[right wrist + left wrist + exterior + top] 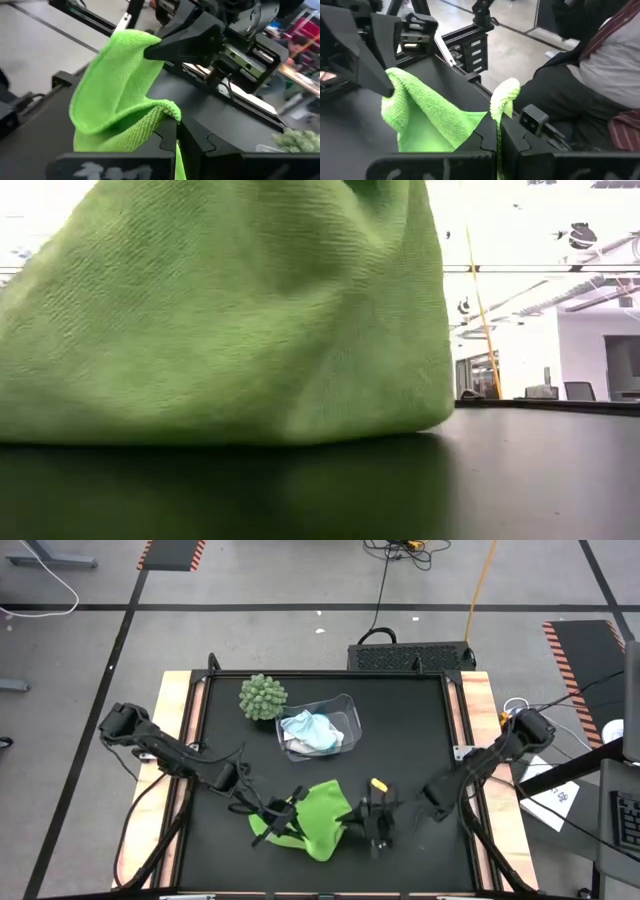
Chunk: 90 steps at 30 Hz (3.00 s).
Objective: Fold microfiber towels
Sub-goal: Fold the green towel
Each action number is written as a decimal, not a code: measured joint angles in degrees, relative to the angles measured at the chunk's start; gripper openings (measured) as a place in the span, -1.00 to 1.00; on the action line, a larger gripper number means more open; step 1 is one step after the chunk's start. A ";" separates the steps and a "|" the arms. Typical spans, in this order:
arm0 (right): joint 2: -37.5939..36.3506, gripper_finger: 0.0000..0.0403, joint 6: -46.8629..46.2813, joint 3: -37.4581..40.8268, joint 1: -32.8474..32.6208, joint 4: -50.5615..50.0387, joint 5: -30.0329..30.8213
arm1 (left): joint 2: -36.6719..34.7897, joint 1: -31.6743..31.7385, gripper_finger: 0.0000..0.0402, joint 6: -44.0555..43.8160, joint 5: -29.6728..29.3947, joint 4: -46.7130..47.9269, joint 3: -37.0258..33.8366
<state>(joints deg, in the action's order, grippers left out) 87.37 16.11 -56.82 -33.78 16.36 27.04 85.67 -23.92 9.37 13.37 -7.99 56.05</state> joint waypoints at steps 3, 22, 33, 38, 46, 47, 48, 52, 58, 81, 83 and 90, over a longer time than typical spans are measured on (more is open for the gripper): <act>-1.50 -1.00 0.18 0.00 2.46 -0.33 -5.83 | 0.00 0.02 -0.99 1.98 -0.79 0.70 1.61; -1.11 -1.00 -1.97 0.00 4.84 -0.40 -16.94 | 5.13 4.93 -0.99 3.69 1.38 -5.14 2.59; -0.65 -1.00 -2.23 0.04 5.33 -0.87 -17.00 | 9.86 6.62 -0.99 3.59 4.64 -3.64 8.84; -0.56 -1.00 -2.12 0.13 5.33 -2.00 -16.50 | 12.45 7.08 -0.98 2.01 3.53 -3.38 11.53; -0.63 -1.00 -1.95 0.13 5.15 -2.26 -16.53 | 12.94 5.95 -0.80 2.02 0.74 -3.73 11.87; -0.63 -1.00 -1.93 0.13 4.97 -2.34 -16.56 | 12.94 5.61 -0.75 2.17 -0.29 -3.72 11.85; -0.63 -1.00 -1.91 0.13 4.84 -2.41 -16.38 | 12.94 5.27 -0.69 2.24 -1.17 -3.71 11.86; -0.63 -1.00 -1.70 0.13 4.10 -2.66 -15.74 | 12.87 3.83 -0.45 2.40 -5.65 -2.58 11.87; -0.63 -1.00 -1.79 0.13 3.80 -2.81 -15.56 | 12.85 3.29 -0.18 2.53 -7.92 -2.05 11.86; -0.54 -1.00 0.12 -1.64 1.96 -3.89 -15.99 | 12.72 2.77 -0.05 -0.07 -10.93 1.22 11.96; -0.54 -1.00 -0.76 -1.66 1.95 -4.34 -15.99 | 12.74 2.38 -0.05 -0.49 -12.14 1.47 11.92; -1.61 -1.00 -1.38 -3.80 -0.51 -2.86 -20.01 | 13.11 2.02 -0.05 -0.71 -23.09 6.18 11.35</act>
<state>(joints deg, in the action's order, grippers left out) 85.76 14.73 -60.62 -34.29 13.50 7.03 98.78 -21.90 8.66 -9.72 -1.80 67.40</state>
